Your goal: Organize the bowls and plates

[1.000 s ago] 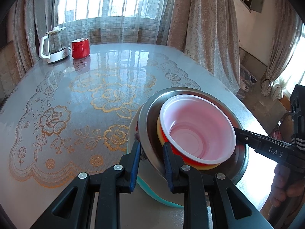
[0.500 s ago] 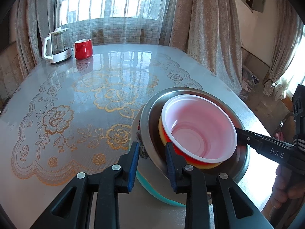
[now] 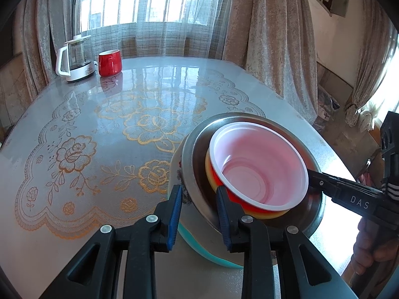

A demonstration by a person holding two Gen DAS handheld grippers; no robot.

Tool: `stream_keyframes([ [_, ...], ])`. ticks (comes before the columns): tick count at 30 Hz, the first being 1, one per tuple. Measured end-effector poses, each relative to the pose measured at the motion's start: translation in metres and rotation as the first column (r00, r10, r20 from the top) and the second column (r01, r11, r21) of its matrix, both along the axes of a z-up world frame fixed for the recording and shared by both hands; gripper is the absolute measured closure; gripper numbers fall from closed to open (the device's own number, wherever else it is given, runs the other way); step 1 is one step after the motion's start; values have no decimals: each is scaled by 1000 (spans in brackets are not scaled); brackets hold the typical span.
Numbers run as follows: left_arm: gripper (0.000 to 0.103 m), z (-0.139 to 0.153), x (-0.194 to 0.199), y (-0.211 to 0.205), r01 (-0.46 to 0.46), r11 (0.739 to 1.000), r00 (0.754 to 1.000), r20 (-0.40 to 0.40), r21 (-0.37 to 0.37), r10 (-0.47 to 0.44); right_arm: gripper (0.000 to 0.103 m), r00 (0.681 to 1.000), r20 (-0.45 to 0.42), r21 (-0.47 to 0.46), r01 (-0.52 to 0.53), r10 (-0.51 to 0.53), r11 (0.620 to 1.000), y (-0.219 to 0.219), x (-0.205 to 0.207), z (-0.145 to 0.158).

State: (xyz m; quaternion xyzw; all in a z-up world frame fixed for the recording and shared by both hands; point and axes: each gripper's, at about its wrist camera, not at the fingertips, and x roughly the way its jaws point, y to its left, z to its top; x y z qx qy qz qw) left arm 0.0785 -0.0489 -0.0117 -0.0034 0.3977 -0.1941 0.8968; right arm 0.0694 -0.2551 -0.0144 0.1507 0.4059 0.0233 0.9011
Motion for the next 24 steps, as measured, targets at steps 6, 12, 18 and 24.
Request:
stream_keyframes([
  [6, 73, 2, -3, 2, -14, 1000, 1000, 14, 10, 14, 80, 1000, 0, 6, 14, -14, 1000, -2, -2, -1],
  [12, 71, 5, -5, 6, -25, 1000, 1000, 16, 5, 25, 79, 1000, 4, 7, 23, -23, 1000, 0, -5, 0],
  [18, 68, 8, -11, 12, -40, 999, 999, 28, 2, 40, 76, 999, 17, 5, 48, -48, 999, -2, -12, 4],
  [24, 67, 10, -17, 21, -72, 997, 997, 38, 10, 72, 72, 996, 42, -21, 81, -81, 996, 0, -20, 10],
])
